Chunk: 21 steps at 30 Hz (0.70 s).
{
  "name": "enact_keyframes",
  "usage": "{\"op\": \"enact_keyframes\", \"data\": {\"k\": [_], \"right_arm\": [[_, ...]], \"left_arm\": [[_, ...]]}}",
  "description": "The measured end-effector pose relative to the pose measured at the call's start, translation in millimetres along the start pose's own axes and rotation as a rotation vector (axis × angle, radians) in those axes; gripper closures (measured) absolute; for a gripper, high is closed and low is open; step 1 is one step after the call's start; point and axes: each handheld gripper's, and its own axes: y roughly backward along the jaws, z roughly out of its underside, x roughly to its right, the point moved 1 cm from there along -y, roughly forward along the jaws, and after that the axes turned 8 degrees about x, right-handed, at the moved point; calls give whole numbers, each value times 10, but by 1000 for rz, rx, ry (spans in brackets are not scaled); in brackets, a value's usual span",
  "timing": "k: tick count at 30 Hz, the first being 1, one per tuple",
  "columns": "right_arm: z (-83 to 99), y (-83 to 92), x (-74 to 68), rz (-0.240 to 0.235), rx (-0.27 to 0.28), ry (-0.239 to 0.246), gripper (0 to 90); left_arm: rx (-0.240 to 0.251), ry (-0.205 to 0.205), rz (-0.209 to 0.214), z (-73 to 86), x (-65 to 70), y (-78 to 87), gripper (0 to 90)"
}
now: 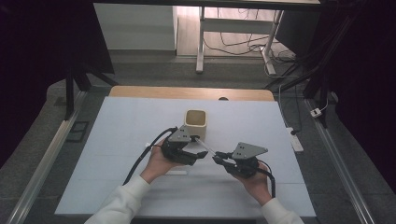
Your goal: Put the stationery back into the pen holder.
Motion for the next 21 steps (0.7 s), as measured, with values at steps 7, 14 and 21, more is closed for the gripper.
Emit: {"op": "enact_keyframes", "data": {"k": [7,14,21], "right_arm": [[17,-35,-19,-8,-6,-3,764],[42,-86,-59,-14,-19,7,763],[95,-153,-99,-18,-56,41,761]], "left_arm": [[22,10,7,-1,-1,-28,369],[37,35,65,-9,2,-36,513],[48,98,163,-1,-60,-25,696]]}}
